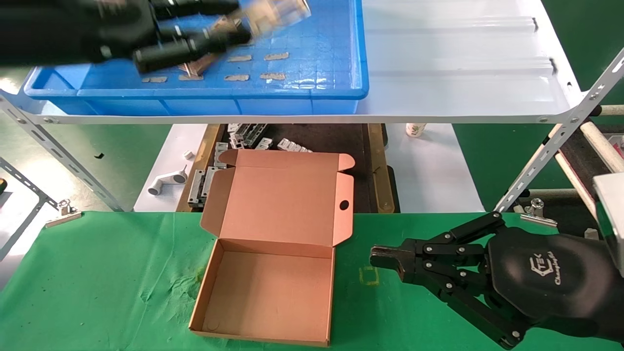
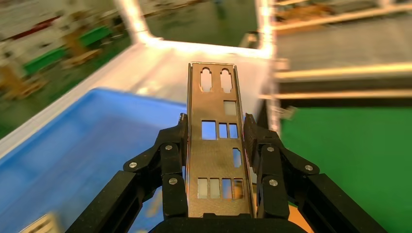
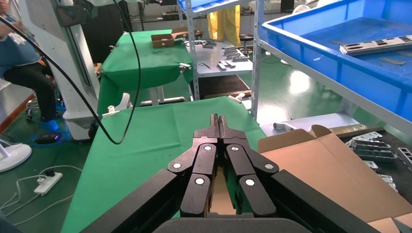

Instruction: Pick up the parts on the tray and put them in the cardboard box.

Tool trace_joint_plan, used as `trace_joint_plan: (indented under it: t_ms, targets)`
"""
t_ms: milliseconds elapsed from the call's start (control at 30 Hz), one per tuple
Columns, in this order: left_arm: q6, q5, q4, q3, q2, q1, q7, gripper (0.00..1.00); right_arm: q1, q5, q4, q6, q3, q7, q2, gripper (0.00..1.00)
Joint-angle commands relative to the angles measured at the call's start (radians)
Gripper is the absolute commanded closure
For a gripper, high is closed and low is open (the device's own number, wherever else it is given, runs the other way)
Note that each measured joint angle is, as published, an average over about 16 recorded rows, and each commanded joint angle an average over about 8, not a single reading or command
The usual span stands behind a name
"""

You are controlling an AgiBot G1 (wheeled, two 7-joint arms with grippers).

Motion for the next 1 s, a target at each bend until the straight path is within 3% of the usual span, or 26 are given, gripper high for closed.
trace_joint_plan:
  t_ms: [33, 267, 433, 700, 1000]
  targets:
    - [0.052, -0.011, -0.053, 0.011, -0.013, 0.015, 0.019, 1.0, 0.0, 0.0, 0.0, 0.0, 0.0, 0.0, 0.0, 1.0]
    - [0.042, -0.178, -0.437, 0.147, -0.157, 0.171, 0.052, 1.0, 0.0, 0.0, 0.0, 0.0, 0.0, 0.0, 0.0, 1.0]
    - [0.026, -0.196, -0.563, 0.247, -0.21, 0.243, 0.091, 1.0, 0.0, 0.0, 0.0, 0.0, 0.0, 0.0, 0.0, 1.0]
    - [-0.081, -0.062, -0.563, 0.365, -0.156, 0.357, 0.132, 1.0, 0.0, 0.0, 0.0, 0.0, 0.0, 0.0, 0.0, 1.0]
    - [-0.25, 0.055, -0.425, 0.424, -0.032, 0.443, 0.157, 1.0, 0.0, 0.0, 0.0, 0.0, 0.0, 0.0, 0.0, 1.0]
